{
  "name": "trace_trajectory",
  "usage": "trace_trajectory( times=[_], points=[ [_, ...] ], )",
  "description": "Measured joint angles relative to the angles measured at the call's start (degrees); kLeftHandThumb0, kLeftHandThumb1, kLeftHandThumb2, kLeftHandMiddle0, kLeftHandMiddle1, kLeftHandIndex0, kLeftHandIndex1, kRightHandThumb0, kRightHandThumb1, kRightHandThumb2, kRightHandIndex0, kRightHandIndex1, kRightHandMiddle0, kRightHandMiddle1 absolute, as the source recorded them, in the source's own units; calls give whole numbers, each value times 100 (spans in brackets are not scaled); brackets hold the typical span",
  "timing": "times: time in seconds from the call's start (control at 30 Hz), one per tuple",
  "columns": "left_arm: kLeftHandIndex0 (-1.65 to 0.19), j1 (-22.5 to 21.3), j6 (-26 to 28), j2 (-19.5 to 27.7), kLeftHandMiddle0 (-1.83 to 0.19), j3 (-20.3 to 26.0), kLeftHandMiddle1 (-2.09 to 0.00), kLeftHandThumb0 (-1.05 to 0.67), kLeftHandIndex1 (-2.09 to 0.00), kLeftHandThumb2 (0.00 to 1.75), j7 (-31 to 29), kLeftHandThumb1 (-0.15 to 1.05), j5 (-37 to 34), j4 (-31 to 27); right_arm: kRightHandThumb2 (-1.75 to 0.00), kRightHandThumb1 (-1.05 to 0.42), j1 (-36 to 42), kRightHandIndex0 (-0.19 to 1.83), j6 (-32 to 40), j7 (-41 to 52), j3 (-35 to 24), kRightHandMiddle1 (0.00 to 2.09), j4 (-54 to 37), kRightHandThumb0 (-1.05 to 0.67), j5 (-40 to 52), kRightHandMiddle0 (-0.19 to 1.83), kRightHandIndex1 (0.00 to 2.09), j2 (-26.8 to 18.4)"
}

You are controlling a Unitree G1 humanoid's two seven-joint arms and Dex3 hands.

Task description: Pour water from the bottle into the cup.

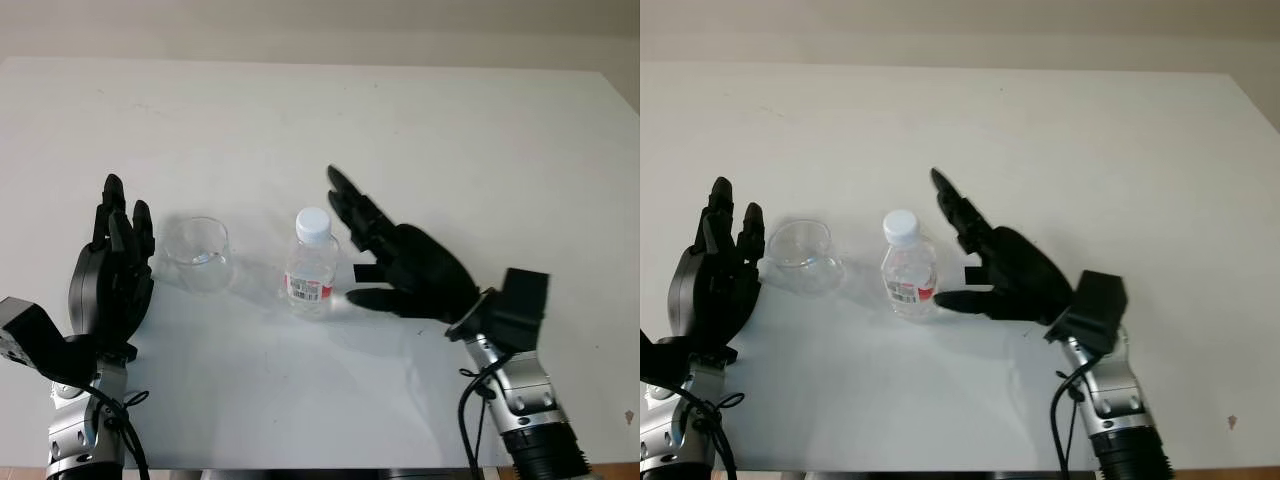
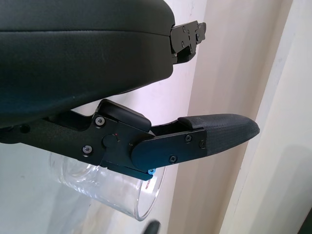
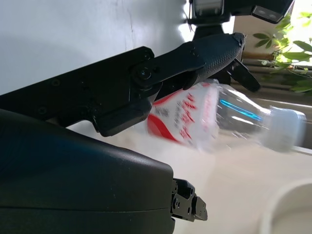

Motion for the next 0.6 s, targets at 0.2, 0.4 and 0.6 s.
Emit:
trace_trajectory(
  times=[0.2,0.4,0.6],
  points=[
    [19,-6,-21,0,19,2,0,-81,0,63,30,105,16,6,-6,-101,-369,-19,-273,-16,274,0,1043,-100,-158,-19,0,472],
    [19,-16,-94,-1,19,5,0,-80,0,63,13,105,14,49,-5,-101,-948,-19,-594,-180,389,0,1894,-102,-456,-19,0,859],
    [19,-17,-113,-1,19,5,0,-80,0,64,17,105,16,58,-5,-101,-1109,-19,-887,-187,415,0,2286,-101,-494,-19,0,1079]
  ],
)
